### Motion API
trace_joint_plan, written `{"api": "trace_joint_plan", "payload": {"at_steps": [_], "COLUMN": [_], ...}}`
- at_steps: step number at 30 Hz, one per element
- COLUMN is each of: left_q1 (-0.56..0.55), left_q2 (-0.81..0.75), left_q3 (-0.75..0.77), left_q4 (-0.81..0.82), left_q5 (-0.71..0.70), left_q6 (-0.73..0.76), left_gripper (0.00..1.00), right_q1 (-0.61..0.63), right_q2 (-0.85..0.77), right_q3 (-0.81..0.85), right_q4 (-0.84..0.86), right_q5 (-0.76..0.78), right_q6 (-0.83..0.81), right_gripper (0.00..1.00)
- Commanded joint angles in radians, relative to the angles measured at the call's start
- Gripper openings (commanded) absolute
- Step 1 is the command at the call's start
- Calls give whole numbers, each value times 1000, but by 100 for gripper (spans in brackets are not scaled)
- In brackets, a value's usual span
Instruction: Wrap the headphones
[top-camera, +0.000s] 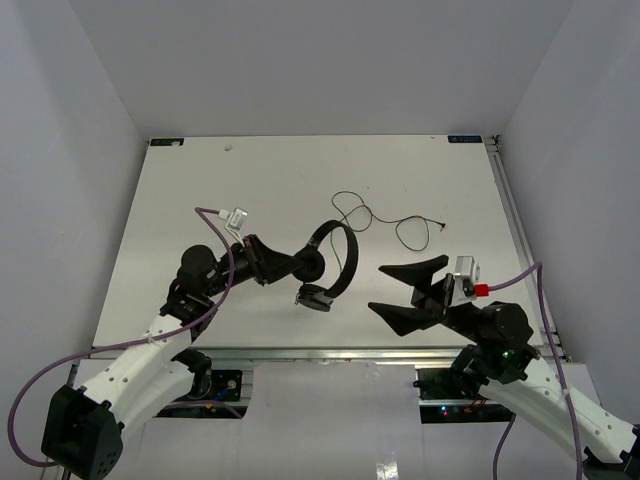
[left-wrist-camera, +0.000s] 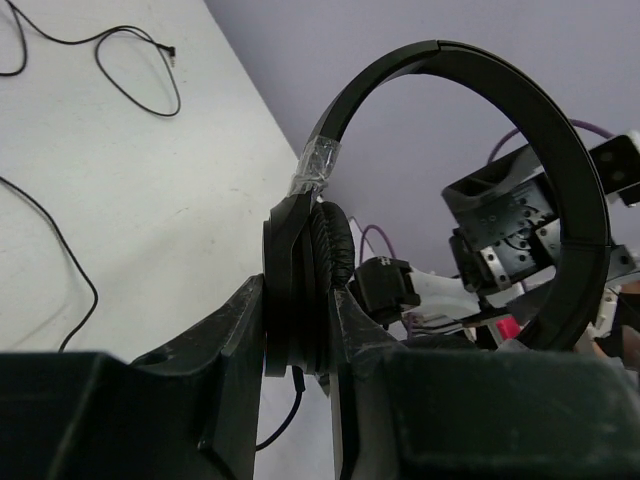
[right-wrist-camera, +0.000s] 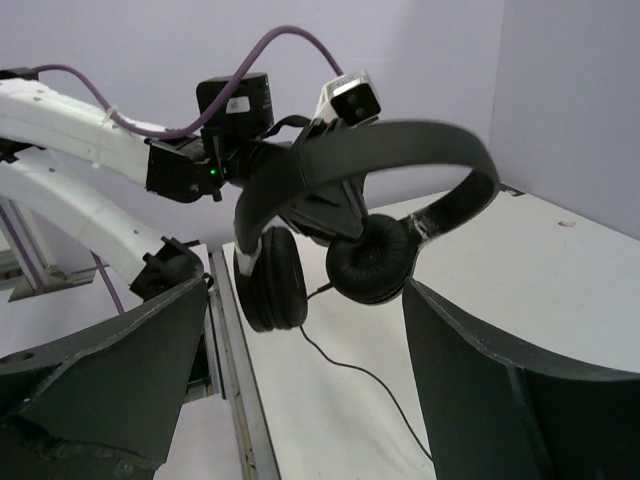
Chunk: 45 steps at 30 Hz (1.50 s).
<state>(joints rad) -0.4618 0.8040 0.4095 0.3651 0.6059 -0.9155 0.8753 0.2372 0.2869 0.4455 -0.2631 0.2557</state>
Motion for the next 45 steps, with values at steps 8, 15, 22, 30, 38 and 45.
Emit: {"api": "trace_joint_plan", "payload": {"at_steps": [8, 15, 22, 30, 38, 45], "left_q1": [-3, -16, -30, -60, -99, -124], "left_q2": [-20, 46, 23, 68, 102, 119], "left_q3": [41, 2, -2, -34, -56, -68], "left_q4": [465, 638, 591, 647, 716, 725], "left_q5": [222, 278, 262, 248, 225, 221], "left_q6": [-360, -453, -404, -404, -416, -407], "left_gripper": [0, 0, 0, 0, 0, 0], "right_q1": [-2, -2, -2, -1, -1, -1], "right_q2": [162, 392, 533, 620, 764, 873], "right_q3": [3, 42, 98, 193, 242, 232], "right_q4": [273, 578, 722, 756, 857, 1014], "right_q5": [18, -32, -82, -75, -102, -106], "right_q6": [-10, 70, 136, 125, 180, 250], "right_gripper": [76, 73, 72, 70, 68, 51]}}
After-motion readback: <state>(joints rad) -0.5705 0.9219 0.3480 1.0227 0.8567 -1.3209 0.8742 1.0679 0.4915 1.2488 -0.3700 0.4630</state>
